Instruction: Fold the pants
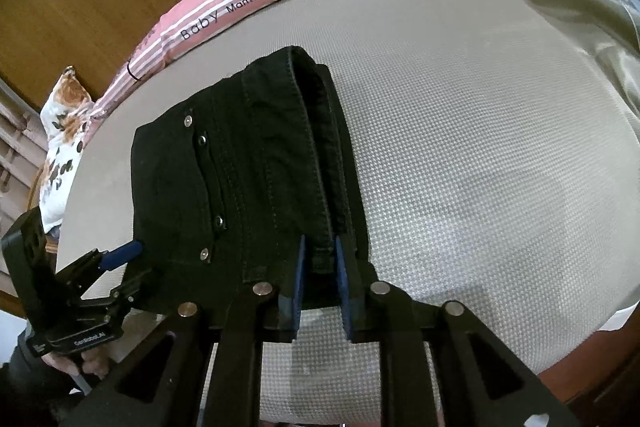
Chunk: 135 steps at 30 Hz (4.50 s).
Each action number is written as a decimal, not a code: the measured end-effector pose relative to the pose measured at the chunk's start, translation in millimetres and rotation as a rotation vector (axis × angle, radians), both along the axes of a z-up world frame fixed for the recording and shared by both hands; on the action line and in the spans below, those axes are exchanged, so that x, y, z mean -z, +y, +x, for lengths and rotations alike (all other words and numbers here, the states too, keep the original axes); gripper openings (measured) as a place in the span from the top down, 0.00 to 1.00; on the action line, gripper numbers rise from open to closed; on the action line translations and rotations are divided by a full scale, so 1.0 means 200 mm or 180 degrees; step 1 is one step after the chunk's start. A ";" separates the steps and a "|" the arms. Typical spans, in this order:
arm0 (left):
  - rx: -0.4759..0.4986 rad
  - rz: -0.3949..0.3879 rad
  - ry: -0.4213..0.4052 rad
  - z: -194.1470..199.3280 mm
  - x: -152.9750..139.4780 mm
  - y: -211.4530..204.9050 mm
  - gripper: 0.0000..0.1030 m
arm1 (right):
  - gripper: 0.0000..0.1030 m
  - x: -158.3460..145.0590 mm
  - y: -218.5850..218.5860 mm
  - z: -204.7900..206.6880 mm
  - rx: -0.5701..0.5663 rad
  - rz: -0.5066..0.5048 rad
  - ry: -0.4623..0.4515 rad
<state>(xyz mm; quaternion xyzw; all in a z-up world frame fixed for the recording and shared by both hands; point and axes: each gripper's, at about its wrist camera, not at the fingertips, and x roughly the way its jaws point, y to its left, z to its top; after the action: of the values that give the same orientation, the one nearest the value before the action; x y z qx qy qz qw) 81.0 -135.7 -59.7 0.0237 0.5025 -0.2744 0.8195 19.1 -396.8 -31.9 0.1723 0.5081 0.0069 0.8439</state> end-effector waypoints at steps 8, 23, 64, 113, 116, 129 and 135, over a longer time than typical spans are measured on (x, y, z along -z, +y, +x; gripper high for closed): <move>-0.0332 -0.0340 -0.0206 0.07 -0.16 0.16 0.36 | 0.78 -0.12 0.02 0.01 0.0034 -0.0103 -0.0163; -0.0537 -0.0154 -0.0019 0.41 -0.02 0.10 0.36 | 0.83 -0.09 0.11 0.47 -0.0139 -0.0360 -0.0234; -0.0876 -0.0609 0.0826 0.27 0.06 0.41 0.34 | 0.48 0.12 -0.21 0.29 -0.0524 0.0708 0.0224; -0.0711 -0.0982 0.0494 0.25 -0.13 0.36 0.84 | 0.78 -0.07 0.07 0.37 -0.0344 0.1296 -0.0091; -0.0794 -0.0998 0.0432 0.25 -0.18 0.50 0.84 | 0.78 -0.10 0.18 0.40 -0.0439 0.1313 -0.0097; -0.1135 -0.0663 0.0045 0.54 -0.28 1.00 0.84 | 0.79 -0.08 0.76 0.81 -0.0719 0.1643 -0.0146; -0.1207 -0.0597 -0.0026 0.75 -0.25 1.13 0.84 | 0.79 -0.03 0.90 1.04 -0.0731 0.1626 -0.0094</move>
<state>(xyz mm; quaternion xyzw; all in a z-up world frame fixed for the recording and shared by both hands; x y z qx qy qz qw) 231.2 90.2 -9.9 -0.1465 0.4669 -0.1607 0.8571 227.3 -216.4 -25.1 0.3207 0.4937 0.2328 0.7741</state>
